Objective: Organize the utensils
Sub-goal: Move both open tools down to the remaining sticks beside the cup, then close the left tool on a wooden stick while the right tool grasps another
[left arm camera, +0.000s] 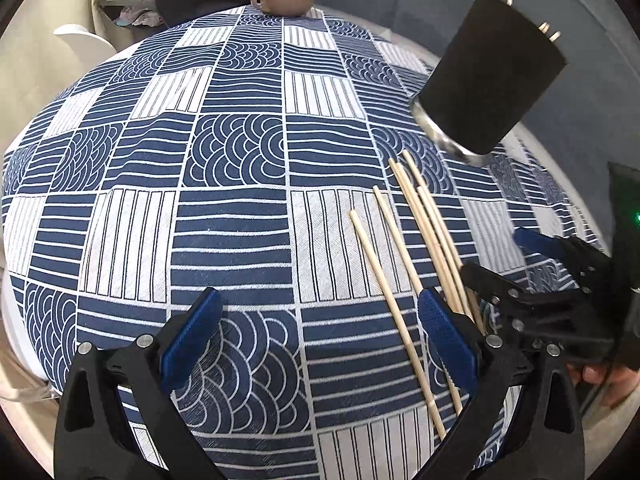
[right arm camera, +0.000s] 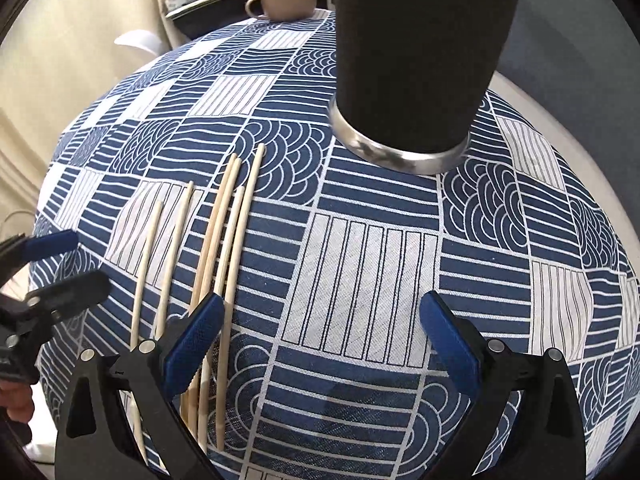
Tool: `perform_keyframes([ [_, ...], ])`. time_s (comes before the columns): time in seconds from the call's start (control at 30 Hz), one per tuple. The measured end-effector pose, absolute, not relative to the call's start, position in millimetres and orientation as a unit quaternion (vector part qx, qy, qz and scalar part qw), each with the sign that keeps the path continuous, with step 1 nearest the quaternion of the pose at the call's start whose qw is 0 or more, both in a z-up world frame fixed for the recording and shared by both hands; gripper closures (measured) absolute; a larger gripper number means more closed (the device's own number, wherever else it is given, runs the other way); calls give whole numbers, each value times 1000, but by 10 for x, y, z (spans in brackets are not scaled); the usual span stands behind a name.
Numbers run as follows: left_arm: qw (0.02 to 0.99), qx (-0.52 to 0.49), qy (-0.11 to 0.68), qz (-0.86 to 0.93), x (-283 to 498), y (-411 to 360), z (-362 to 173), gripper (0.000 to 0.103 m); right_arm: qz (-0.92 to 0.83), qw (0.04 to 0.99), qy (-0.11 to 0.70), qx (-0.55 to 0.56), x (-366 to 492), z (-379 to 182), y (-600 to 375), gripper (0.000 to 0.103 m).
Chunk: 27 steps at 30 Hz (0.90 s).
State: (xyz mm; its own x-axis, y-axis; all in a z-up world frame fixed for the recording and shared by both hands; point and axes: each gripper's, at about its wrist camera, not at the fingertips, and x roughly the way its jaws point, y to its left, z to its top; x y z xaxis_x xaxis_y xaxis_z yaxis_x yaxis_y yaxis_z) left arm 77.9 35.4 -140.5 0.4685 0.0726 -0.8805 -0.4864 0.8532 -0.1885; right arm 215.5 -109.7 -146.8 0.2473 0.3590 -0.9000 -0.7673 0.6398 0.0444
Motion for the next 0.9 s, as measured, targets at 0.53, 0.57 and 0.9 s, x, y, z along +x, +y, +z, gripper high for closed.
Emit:
perform_keyframes([
  [0.53,806,-177,517,230,922,253,-1502,11,386,750,477,-247,2119,-1480,-1087,13],
  [0.57,804,-174,518,233,926,253,-1502,12,395,744,478,-247,2105,-1478,-1108,13],
  [0.9,807,-173,521,220,840,255,-1409,63,407,743,472,-244,2149,-1370,-1241,95],
])
